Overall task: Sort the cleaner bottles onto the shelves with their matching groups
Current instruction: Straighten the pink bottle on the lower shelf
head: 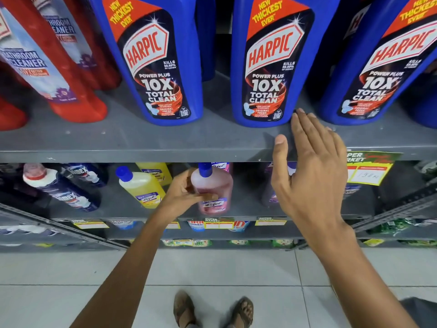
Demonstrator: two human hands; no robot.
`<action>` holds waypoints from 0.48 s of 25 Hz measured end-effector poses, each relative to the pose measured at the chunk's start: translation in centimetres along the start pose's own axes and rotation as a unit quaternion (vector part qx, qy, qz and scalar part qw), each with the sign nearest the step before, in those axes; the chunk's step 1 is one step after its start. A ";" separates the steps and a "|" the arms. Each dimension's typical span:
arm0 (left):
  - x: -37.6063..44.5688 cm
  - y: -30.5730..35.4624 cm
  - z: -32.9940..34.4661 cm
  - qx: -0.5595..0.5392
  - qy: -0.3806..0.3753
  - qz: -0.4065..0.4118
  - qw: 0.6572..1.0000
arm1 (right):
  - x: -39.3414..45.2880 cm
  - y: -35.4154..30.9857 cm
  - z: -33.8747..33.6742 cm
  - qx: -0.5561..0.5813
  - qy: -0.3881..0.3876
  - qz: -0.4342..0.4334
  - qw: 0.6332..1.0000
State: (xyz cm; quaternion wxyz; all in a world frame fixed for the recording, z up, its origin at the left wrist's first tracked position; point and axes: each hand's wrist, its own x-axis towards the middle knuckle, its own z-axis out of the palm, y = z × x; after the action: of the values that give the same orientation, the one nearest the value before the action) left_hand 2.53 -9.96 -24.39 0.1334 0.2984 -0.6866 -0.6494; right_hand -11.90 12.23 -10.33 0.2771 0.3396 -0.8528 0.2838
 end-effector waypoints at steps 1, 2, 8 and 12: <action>0.3 0.1 0.2 0.001 -0.009 0.000 1.000 | 0.0 0.0 0.0 -0.003 0.000 -0.001 1.000; 0.6 0.1 0.3 0.003 -0.018 0.000 1.000 | 0.0 0.0 0.0 -0.005 0.000 -0.002 1.000; 1.1 0.4 0.4 -0.007 -0.039 -0.005 0.999 | 0.0 -0.1 0.1 -0.012 0.006 0.003 1.000; 1.2 0.4 0.7 -0.012 -0.034 -0.010 0.999 | 0.0 -0.3 0.1 -0.017 0.008 0.006 1.000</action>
State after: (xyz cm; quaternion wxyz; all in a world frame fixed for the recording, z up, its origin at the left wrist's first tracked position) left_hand 1.10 -10.13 -24.36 0.1065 0.2813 -0.6799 -0.6688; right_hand -11.74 12.01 -10.27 0.2874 0.3273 -0.8575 0.2737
